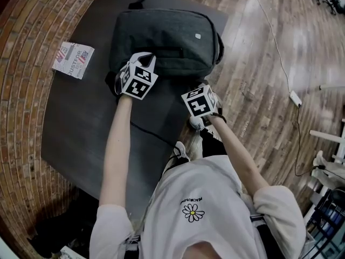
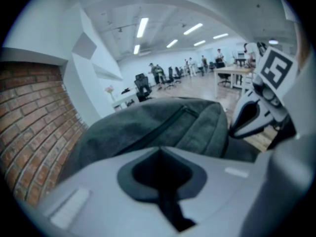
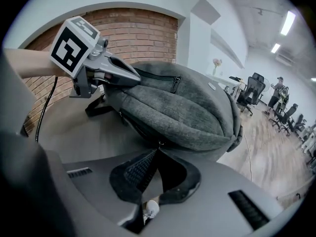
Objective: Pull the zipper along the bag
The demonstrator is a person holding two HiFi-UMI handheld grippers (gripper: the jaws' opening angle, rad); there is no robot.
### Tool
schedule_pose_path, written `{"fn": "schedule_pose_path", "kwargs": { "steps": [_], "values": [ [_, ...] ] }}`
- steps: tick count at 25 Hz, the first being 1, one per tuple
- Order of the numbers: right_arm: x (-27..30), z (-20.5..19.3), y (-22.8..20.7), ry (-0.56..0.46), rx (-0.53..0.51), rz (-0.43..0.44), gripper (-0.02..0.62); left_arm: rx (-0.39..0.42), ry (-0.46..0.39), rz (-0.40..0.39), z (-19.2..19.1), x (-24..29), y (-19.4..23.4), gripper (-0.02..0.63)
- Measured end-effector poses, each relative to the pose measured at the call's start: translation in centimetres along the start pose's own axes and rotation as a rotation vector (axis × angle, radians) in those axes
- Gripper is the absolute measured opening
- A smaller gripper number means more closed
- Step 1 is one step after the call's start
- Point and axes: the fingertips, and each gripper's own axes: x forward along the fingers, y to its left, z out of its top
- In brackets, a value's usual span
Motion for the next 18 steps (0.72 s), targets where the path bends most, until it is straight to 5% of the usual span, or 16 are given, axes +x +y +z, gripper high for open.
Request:
{"fn": "schedule_pose_path", "kwargs": {
  "steps": [18],
  "values": [
    [3.3, 4.8, 7.7, -0.009, -0.152, 0.107, 0.008, -0.030, -0.006, -0.004, 0.3, 0.0, 0.0, 0.000]
  ]
}}
